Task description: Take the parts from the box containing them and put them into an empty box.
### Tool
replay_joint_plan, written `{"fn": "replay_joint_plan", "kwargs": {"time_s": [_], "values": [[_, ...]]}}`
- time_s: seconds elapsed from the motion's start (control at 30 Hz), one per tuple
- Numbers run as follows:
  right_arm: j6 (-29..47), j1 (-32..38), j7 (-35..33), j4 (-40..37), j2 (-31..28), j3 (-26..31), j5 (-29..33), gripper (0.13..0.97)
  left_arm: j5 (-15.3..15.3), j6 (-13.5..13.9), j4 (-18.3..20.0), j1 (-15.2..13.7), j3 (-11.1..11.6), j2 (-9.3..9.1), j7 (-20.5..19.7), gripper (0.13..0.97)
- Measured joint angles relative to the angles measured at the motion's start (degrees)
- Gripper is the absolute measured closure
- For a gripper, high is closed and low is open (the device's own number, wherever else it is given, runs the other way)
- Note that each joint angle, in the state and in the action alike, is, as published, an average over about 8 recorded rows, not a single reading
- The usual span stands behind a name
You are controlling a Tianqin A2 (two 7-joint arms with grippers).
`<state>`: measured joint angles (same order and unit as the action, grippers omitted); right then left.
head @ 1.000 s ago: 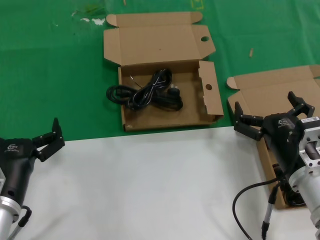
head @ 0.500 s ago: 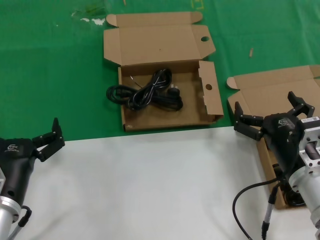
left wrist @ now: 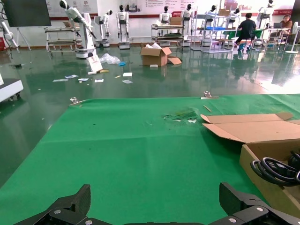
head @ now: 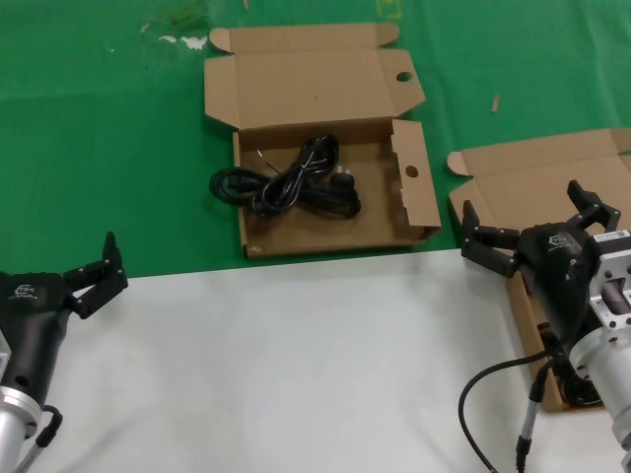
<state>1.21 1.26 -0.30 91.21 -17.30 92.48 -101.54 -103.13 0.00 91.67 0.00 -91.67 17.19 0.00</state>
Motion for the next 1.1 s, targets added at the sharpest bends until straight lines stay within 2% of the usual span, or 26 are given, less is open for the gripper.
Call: {"fn": "replay_joint_plan", "kwargs": {"time_s": [1.1], "values": [[0.0,0.0,0.0,0.0,0.0,0.0,0.0,0.129,0.0,0.0,0.0,0.0,0.0,0.00,0.0,0.132]]}}
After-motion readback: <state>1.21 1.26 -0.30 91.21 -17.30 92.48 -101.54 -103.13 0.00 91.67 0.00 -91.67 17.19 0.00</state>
